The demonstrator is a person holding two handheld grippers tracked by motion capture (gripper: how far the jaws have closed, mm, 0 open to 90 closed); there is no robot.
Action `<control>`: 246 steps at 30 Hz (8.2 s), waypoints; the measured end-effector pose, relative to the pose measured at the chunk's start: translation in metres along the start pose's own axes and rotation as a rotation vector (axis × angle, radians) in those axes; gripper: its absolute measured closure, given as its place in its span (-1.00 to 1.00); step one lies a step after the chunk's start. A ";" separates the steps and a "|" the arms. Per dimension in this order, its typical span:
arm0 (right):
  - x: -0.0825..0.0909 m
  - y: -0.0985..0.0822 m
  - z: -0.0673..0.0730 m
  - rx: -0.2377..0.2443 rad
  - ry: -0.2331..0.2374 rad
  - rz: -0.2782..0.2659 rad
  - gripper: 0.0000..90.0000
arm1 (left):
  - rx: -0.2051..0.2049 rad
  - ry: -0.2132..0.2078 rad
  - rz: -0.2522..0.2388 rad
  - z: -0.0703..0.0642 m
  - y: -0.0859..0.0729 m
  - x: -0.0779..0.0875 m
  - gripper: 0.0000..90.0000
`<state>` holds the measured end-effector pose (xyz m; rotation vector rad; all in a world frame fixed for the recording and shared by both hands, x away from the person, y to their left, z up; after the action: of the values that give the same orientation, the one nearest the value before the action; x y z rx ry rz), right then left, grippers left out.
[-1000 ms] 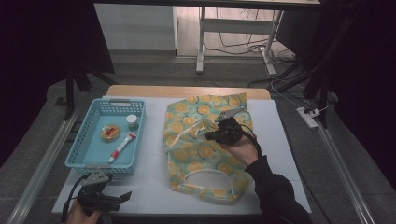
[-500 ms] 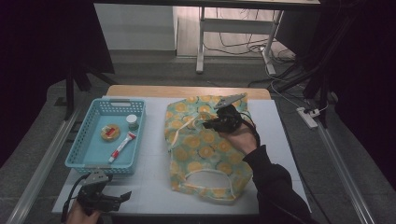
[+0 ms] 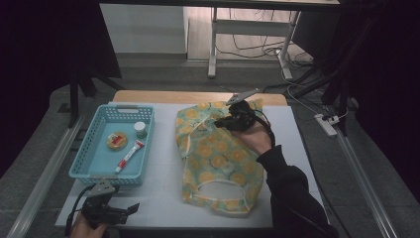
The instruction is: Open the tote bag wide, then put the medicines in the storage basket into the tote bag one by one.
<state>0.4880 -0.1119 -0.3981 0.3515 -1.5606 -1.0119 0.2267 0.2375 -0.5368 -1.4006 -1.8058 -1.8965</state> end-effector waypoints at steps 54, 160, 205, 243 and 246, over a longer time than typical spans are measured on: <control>0.003 0.008 -0.003 0.021 0.004 -0.030 1.00 | 0.035 -0.060 -0.030 0.004 0.001 0.008 -1.00; -0.003 -0.005 -0.010 -0.003 0.003 -0.030 1.00 | 0.061 0.123 -0.014 0.132 0.126 -0.013 -1.00; -0.006 -0.010 -0.007 0.005 0.007 -0.021 1.00 | 0.156 0.265 0.342 0.181 0.127 -0.086 -0.99; -0.003 -0.012 -0.010 -0.001 0.004 -0.040 1.00 | 0.101 0.193 0.234 0.166 0.144 -0.050 -0.54; -0.002 -0.012 -0.010 -0.007 0.004 -0.041 1.00 | 0.086 0.185 0.218 0.160 0.147 -0.043 -0.54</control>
<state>0.4942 -0.1212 -0.4093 0.3818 -1.5513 -1.0470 0.4290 0.3171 -0.4937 -1.2883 -1.5607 -1.7536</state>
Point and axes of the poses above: each handheld gripper's, and its own axes: x roughly backward along the jaws, y roughly out of its top, z roughly to its left, the point moved 2 cm from there along -x, roughly forward along the jaws, and after that the axes turned 1 degree about y, right-handed, at the moved point
